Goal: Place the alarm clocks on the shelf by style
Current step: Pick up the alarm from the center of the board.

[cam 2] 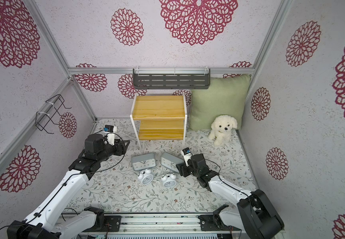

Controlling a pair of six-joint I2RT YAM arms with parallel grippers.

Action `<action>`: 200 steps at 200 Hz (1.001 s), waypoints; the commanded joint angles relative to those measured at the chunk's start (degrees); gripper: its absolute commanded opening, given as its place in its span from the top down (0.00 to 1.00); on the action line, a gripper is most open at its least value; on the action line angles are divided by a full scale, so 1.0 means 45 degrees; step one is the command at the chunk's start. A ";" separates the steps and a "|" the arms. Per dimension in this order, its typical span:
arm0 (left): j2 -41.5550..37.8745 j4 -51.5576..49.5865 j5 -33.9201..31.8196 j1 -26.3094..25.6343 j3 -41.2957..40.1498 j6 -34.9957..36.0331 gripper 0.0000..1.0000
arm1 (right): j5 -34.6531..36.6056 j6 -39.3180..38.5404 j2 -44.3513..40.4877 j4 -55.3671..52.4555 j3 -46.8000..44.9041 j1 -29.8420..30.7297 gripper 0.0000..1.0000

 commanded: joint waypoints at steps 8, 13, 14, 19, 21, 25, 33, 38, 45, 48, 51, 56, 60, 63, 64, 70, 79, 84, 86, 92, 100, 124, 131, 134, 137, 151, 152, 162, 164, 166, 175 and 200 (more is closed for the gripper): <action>-0.0198 -0.0097 0.0078 -0.0022 -0.0119 0.0196 0.32 | 0.0002 -0.0197 -0.0004 0.0535 0.0353 0.0055 0.51; -0.0208 -0.0100 0.0102 -0.0027 -0.0119 0.0212 0.32 | 0.0058 -0.0221 -0.0075 0.0519 0.0330 0.0072 0.54; -0.0201 -0.0104 0.0097 -0.0030 -0.0119 0.0224 0.32 | 0.0069 -0.0222 -0.0081 0.0508 0.0329 0.0063 0.54; -0.0201 -0.0109 0.0095 -0.0043 -0.0112 0.0227 0.32 | 0.0142 -0.0235 -0.0159 0.0479 0.0311 0.0055 0.57; -0.0210 -0.0099 0.0093 -0.0035 -0.0102 0.0219 0.32 | 0.0159 -0.0241 -0.0193 0.0477 0.0309 0.0059 0.58; -0.0196 -0.0108 0.0117 -0.0031 -0.0115 0.0238 0.33 | 0.0201 -0.0257 -0.0281 0.0469 0.0278 0.0070 0.60; -0.0176 -0.0090 0.0177 -0.0030 -0.0101 0.0267 0.33 | 0.0270 -0.0330 -0.0423 0.0428 0.0260 0.0072 0.64; -0.0174 -0.0072 0.0219 -0.0032 -0.0106 0.0292 0.32 | 0.0320 -0.0367 -0.0541 0.0404 0.0231 0.0066 0.66; -0.0174 -0.0058 0.0270 -0.0021 -0.0099 0.0294 0.33 | 0.0387 -0.0416 -0.0705 0.0365 0.0212 0.0067 0.68; -0.0174 -0.0068 0.0273 -0.0031 -0.0099 0.0311 0.33 | 0.0409 -0.0443 -0.0781 0.0346 0.0213 0.0073 0.69; -0.0162 -0.0065 0.0295 -0.0032 -0.0109 0.0313 0.32 | 0.0439 -0.0456 -0.0847 0.0324 0.0211 0.0056 0.70; -0.0160 -0.0061 0.0344 -0.0022 -0.0109 0.0338 0.32 | 0.0474 -0.0484 -0.0964 0.0275 0.0211 0.0070 0.71; -0.0155 -0.0046 0.0389 -0.0022 -0.0101 0.0351 0.33 | 0.0471 -0.0511 -0.1067 0.0217 0.0225 0.0079 0.72; -0.0157 -0.0047 0.0456 -0.0028 -0.0082 0.0353 0.33 | 0.0469 -0.0525 -0.1166 0.0173 0.0229 0.0084 0.73; -0.0156 -0.0049 0.0469 -0.0021 -0.0081 0.0362 0.33 | 0.0460 -0.0531 -0.1193 0.0169 0.0230 0.0079 0.73; -0.0173 -0.0040 0.0616 -0.0025 -0.0061 0.0386 0.33 | 0.0462 -0.0550 -0.1383 0.0104 0.0239 0.0091 0.74; -0.0174 -0.0065 0.0830 -0.0032 -0.0012 0.0440 0.33 | 0.0385 -0.0578 -0.1694 -0.0049 0.0316 0.0063 0.76; -0.0199 -0.0068 0.0978 -0.0038 0.0013 0.0477 0.33 | 0.0288 -0.0630 -0.1879 -0.0185 0.0388 0.0069 0.76; -0.0205 -0.0055 0.1036 -0.0034 0.0017 0.0486 0.33 | 0.0264 -0.0647 -0.1951 -0.0255 0.0411 0.0077 0.76; -0.0228 -0.0024 0.1174 -0.0070 0.0037 0.0507 0.33 | 0.0168 -0.0724 -0.2149 -0.0453 0.0526 0.0076 0.77; -0.0229 0.0157 0.1336 -0.0102 0.0021 0.0550 0.33 | 0.0022 -0.0796 -0.2399 -0.0779 0.0753 0.0067 0.78; -0.0185 0.0879 0.1949 -0.0280 -0.0128 0.0799 0.33 | -0.0455 -0.0974 -0.2873 -0.1685 0.1475 0.0058 0.79; -0.0151 0.1062 0.2008 -0.0359 -0.0141 0.0873 0.33 | -0.0519 -0.1002 -0.2921 -0.1869 0.1636 0.0055 0.80; -0.0123 0.1117 0.2023 -0.0405 -0.0143 0.0911 0.33 | -0.0541 -0.1004 -0.2929 -0.1941 0.1695 0.0064 0.80; -0.0090 0.1153 0.2042 -0.0435 -0.0122 0.0950 0.33 | -0.0569 -0.1019 -0.2937 -0.1996 0.1739 0.0055 0.81; 0.0073 0.1223 0.2242 -0.0537 0.0011 0.1086 0.33 | -0.0618 -0.1050 -0.2885 -0.2174 0.1903 0.0044 0.85; 0.0096 0.1221 0.2261 -0.0548 0.0025 0.1100 0.33 | -0.0620 -0.1057 -0.2892 -0.2186 0.1916 0.0039 0.85; 0.0227 0.1200 0.2457 -0.0592 0.0158 0.1181 0.33 | -0.0628 -0.1035 -0.2854 -0.2308 0.2030 0.0034 0.86; 0.0243 0.1190 0.2524 -0.0612 0.0180 0.1190 0.33 | -0.0634 -0.1042 -0.2849 -0.2329 0.2047 0.0034 0.86; 0.0272 0.1183 0.2565 -0.0636 0.0205 0.1231 0.33 | -0.0664 -0.1043 -0.2842 -0.2349 0.2076 0.0034 0.86; 0.0397 0.1165 0.2952 -0.0657 0.0304 0.1405 0.33 | -0.0785 -0.1054 -0.2911 -0.2440 0.2197 0.0047 0.87; 0.0709 0.1216 0.4502 -0.0689 0.0427 0.2235 0.33 | -0.1212 -0.1271 -0.3172 -0.2970 0.2979 0.0001 0.87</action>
